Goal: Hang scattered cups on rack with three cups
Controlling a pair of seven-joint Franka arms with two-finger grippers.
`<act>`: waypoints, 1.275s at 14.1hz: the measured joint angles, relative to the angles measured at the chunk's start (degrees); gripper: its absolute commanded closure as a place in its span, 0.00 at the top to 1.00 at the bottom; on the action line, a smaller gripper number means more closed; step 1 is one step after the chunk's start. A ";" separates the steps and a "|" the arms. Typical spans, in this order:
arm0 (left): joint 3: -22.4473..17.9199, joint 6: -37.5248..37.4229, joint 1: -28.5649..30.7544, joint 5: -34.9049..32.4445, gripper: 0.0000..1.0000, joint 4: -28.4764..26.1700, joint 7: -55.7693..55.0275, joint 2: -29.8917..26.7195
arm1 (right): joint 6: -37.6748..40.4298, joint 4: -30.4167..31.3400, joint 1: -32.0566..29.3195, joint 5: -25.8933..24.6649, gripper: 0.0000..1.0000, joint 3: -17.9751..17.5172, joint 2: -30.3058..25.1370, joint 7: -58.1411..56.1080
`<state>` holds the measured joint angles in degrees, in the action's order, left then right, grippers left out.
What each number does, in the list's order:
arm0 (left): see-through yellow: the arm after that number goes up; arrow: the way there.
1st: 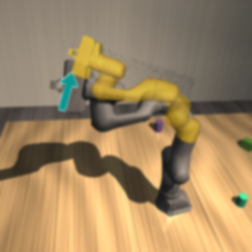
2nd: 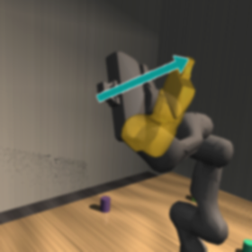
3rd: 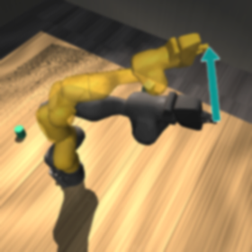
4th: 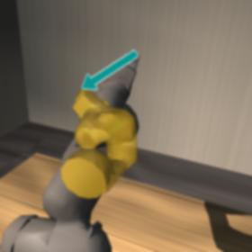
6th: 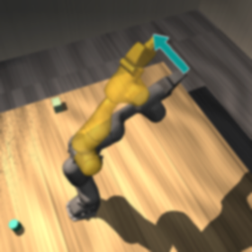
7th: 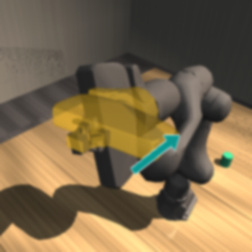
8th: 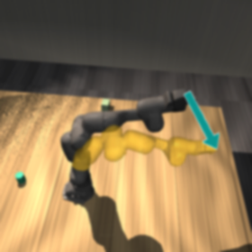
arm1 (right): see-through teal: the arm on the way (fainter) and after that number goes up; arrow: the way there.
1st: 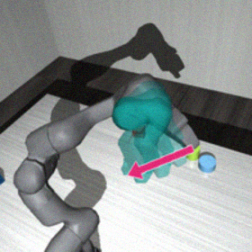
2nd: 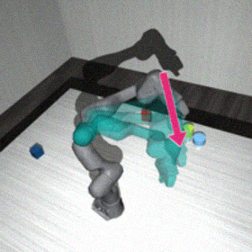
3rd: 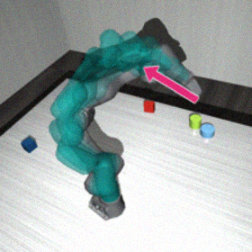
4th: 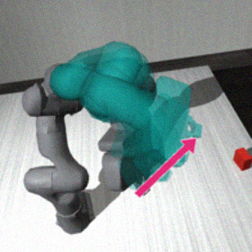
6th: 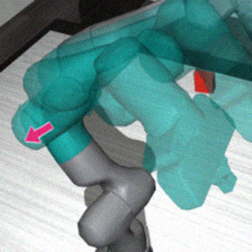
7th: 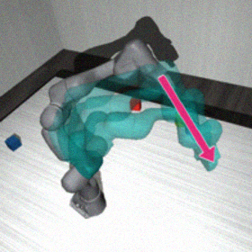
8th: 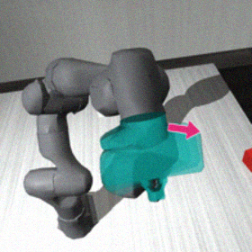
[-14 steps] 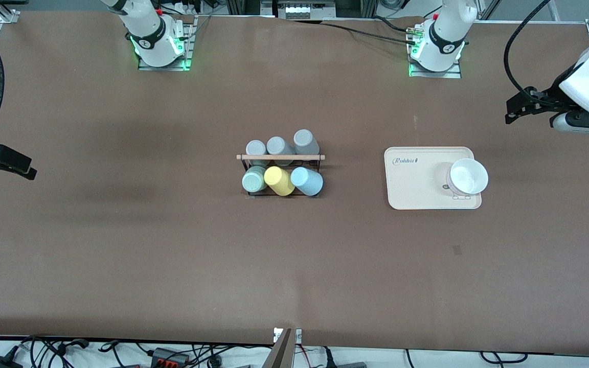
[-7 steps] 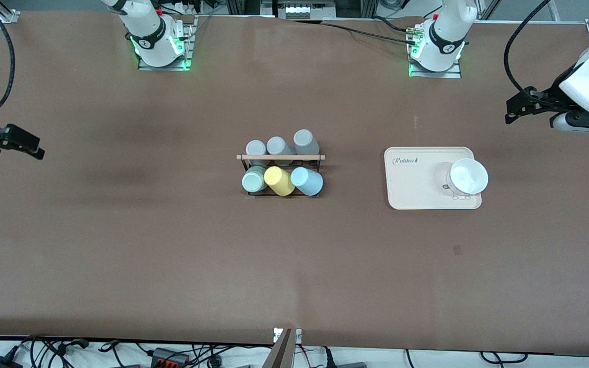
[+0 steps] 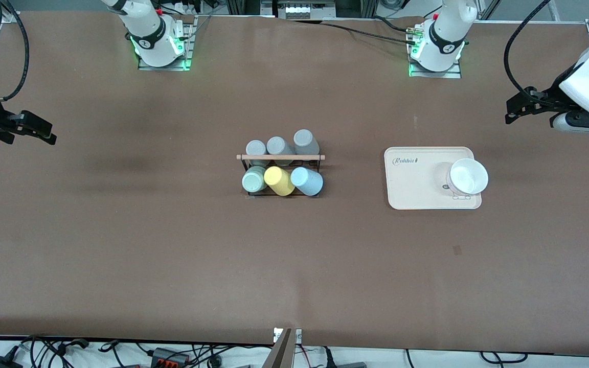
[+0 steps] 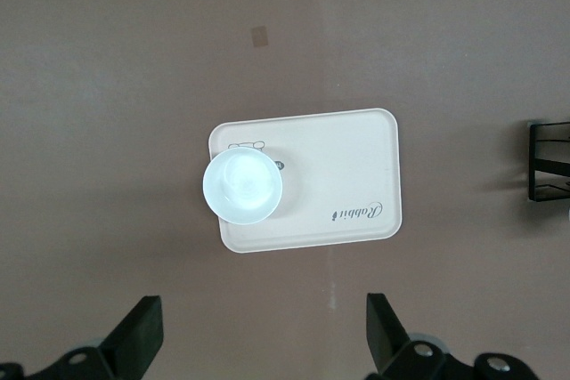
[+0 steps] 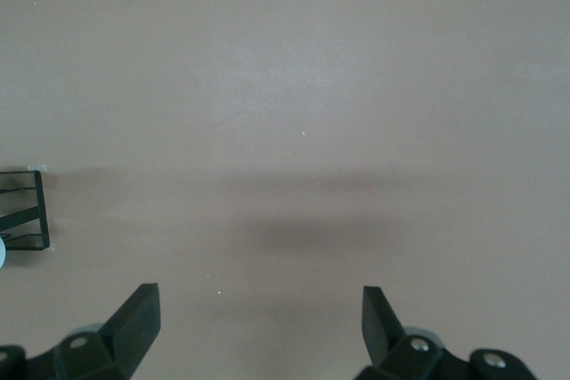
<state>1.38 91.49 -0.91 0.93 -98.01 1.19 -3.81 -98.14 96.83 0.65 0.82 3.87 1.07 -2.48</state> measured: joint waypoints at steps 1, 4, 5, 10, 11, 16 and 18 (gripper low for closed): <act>0.00 0.00 0.00 0.00 1.00 0.00 0.00 0.00 | -0.03 0.00 0.00 -0.01 1.00 -0.06 -0.05 -0.02; 0.00 0.00 0.00 0.00 1.00 0.00 0.00 0.00 | -0.18 -0.04 0.01 -0.25 1.00 -0.41 -0.21 -0.03; 0.00 0.00 0.00 0.00 1.00 0.00 0.00 0.00 | -0.24 -0.12 0.02 -0.26 1.00 -0.44 -0.25 -0.03; 0.00 0.00 0.00 0.00 1.00 0.00 -0.01 0.00 | -0.29 -0.18 0.00 -0.30 1.00 -0.44 -0.74 -0.03; 0.00 0.00 0.00 0.00 1.00 0.00 -0.01 0.00 | -0.30 -0.18 0.00 -0.30 1.00 -0.44 -0.74 -0.03; 0.00 0.00 0.00 0.00 1.00 0.00 -0.01 0.00 | -0.56 -0.17 0.00 -0.30 1.00 -0.44 -0.74 -0.03; 0.00 0.00 0.00 0.00 1.00 0.00 -0.01 0.00 | -0.56 -0.17 0.00 -0.30 1.00 -0.44 -0.74 -0.03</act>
<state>1.38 91.49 -0.91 0.93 -98.01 1.19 -3.81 -98.69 96.67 0.66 0.52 3.43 0.32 -2.51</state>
